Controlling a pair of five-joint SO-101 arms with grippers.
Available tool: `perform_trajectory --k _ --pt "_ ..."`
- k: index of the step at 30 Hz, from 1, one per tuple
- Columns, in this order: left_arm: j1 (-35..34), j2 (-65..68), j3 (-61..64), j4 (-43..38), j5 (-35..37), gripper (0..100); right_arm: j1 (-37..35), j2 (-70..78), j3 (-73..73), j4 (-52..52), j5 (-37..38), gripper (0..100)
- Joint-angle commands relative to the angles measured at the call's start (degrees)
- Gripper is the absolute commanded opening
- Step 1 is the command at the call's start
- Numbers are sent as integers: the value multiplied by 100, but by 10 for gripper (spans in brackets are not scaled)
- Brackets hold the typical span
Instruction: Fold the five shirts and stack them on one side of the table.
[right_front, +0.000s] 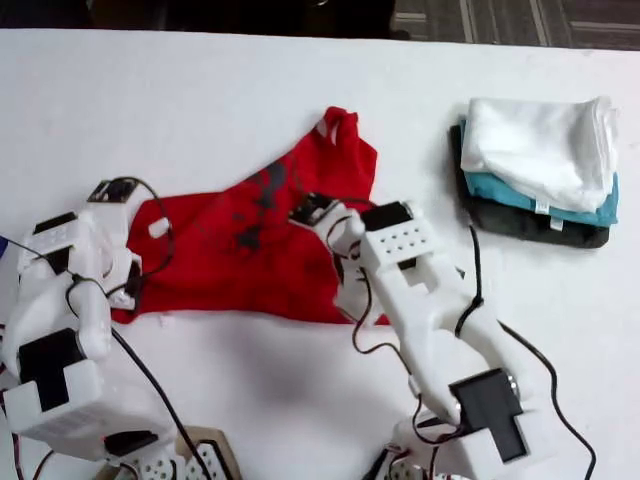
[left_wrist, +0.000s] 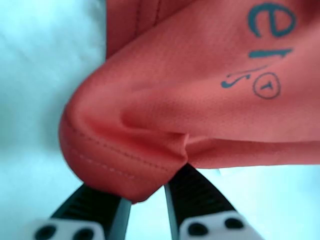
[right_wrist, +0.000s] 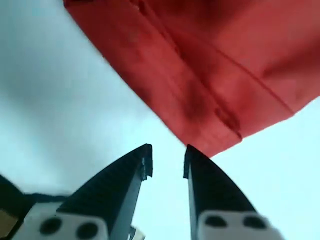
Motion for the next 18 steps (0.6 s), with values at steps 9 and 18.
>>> perform_trajectory --k 9,18 --pt "-123 35 -40 -176 53 26 558 699 9 -523 35 313" --pt "-123 35 -40 -176 53 26 101 840 53 -673 -9 292"
